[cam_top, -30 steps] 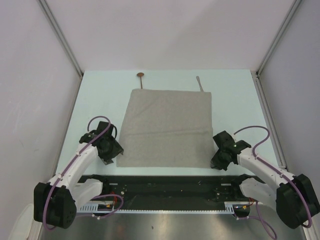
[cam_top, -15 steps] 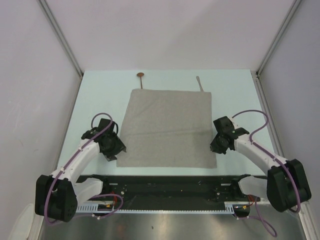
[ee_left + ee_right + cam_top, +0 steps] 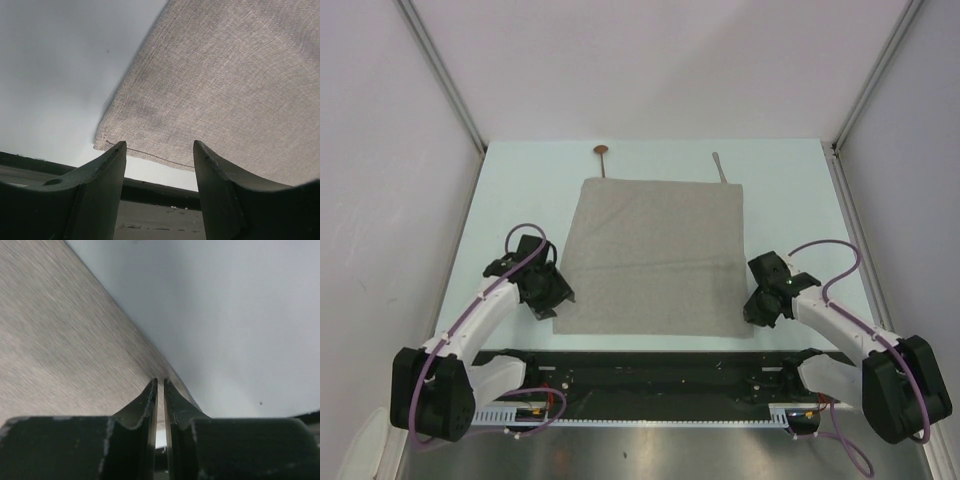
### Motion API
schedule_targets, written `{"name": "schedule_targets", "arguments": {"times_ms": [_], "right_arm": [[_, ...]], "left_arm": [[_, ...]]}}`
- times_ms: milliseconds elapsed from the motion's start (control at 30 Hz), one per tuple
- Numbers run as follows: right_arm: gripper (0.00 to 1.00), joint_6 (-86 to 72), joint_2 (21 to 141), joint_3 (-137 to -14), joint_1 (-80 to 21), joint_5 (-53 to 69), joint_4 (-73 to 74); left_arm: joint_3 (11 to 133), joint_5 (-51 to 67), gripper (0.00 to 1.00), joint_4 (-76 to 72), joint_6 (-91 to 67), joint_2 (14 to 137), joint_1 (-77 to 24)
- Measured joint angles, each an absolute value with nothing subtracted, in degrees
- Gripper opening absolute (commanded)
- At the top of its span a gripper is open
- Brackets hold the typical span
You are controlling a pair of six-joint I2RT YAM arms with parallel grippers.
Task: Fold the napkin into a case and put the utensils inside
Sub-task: Flatten out the crumpled napkin at the center of the board.
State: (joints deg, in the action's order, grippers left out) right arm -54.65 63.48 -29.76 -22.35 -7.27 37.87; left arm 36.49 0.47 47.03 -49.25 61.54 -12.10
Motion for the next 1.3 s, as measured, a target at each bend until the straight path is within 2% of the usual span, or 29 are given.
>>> {"name": "schedule_targets", "arguments": {"times_ms": [200,300,333,433,567,700,833,933,1133,1300], "right_arm": [[0.16,-57.7,61.6,-28.6,-23.3,-3.8,42.3],[0.26,-56.2,59.4,-29.1,-22.5,-2.9,44.5],[0.35,-54.8,58.6,-29.8,-21.5,-2.9,44.6],[0.50,-49.5,58.7,-35.2,-15.5,-2.5,41.1],[0.54,-42.8,67.8,-46.9,-11.0,-3.2,33.0],[0.53,-36.4,82.1,-58.5,-10.7,-3.0,25.8],[0.41,-31.7,94.3,-66.4,-10.9,-2.6,22.9],[0.36,-29.2,101.7,-70.3,-11.4,-3.0,21.8],[0.34,-26.8,109.5,-71.9,-12.0,-4.0,20.4],[0.34,-25.5,112.4,-74.3,-12.3,-6.1,18.7]], "left_arm": [[38.6,0.9,0.64,46.7,-47.9,62.0,-12.1],[40.1,3.4,0.64,44.7,-45.5,63.2,-12.1],[40.6,4.2,0.64,43.9,-44.8,63.6,-12.1],[43.3,7.3,0.63,40.6,-42.9,66.5,-12.1],[50.3,9.5,0.62,36.6,-41.6,72.9,-12.1],[58.9,9.7,0.58,33.5,-40.4,81.2,-12.0],[66.5,9.8,0.54,31.6,-39.9,90.4,-12.0],[69.3,9.8,0.53,29.6,-40.0,96.6,-12.0],[69.5,9.9,0.52,28.9,-40.0,102.6,-12.0],[69.0,9.7,0.53,27.9,-40.0,102.3,-12.0]]}}
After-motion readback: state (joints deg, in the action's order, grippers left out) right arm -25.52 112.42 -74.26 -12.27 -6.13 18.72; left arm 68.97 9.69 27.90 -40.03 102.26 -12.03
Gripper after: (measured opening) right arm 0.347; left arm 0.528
